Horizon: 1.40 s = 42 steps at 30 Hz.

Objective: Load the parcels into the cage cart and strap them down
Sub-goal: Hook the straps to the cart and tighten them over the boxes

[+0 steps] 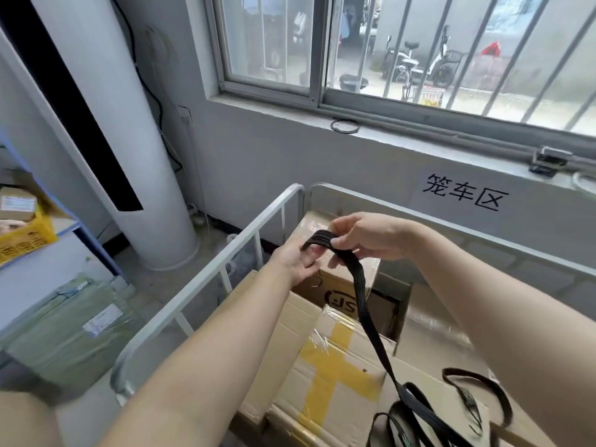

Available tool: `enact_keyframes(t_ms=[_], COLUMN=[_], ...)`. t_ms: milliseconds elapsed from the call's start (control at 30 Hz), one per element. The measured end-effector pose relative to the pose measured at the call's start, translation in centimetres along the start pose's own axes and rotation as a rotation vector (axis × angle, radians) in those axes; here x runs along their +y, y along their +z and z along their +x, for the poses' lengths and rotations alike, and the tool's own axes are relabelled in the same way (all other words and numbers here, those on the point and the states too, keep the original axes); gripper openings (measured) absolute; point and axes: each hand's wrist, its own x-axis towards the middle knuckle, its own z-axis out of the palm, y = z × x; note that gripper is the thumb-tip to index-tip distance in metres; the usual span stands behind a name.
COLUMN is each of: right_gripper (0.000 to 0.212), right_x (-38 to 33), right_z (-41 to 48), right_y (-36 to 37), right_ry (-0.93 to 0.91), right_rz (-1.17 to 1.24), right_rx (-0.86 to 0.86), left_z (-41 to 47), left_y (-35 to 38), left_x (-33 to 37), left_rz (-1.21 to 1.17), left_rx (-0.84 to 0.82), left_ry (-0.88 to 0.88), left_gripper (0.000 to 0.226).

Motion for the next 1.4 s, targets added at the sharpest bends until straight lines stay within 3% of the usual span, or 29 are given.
enact_keyframes(t_ms=[100, 233, 300, 533, 700, 867, 1100, 1400], right_gripper=[0.012, 0.020, 0.030, 0.042, 0.026, 0.015, 0.017, 0.023], right_x=[1.1, 2.7, 2.8, 1.4, 2.5, 4.6, 7.0, 10.7], right_z=[2.9, 8.1, 10.8, 20.7, 26.4, 30.2, 34.6, 41.5], right_y=[-0.9, -1.5, -1.6, -2.3, -2.7, -4.1, -6.2, -6.8], right_ry=[0.133, 0.195, 0.201, 0.316, 0.408, 0.338, 0.399, 0.330], right_rz=[-0.099, -0.116, -0.028, 0.528, 0.650, 0.605, 0.516, 0.443], right_rx=[0.031, 0.352, 0.411, 0.360, 0.498, 0.599, 0.610, 0.670], left_z=[2.9, 4.8, 5.4, 8.2, 12.4, 18.1, 24.3, 30.0], left_y=[-0.6, -0.8, -1.0, -3.1, -5.8, -7.2, -6.4, -6.5], left_x=[1.4, 3.2, 4.0, 6.0, 7.3, 8.0, 8.8, 7.9], left_rz=[0.020, 0.106, 0.180, 0.444, 0.629, 0.797, 0.501, 0.365], left_rx=[0.070, 0.041, 0.005, -0.093, -0.092, -0.063, 0.098, 0.236], left_ry=[0.029, 0.088, 0.135, 0.148, 0.106, 0.054, 0.052, 0.052], left_gripper=[0.017, 0.021, 0.022, 0.028, 0.026, 0.030, 0.024, 0.025])
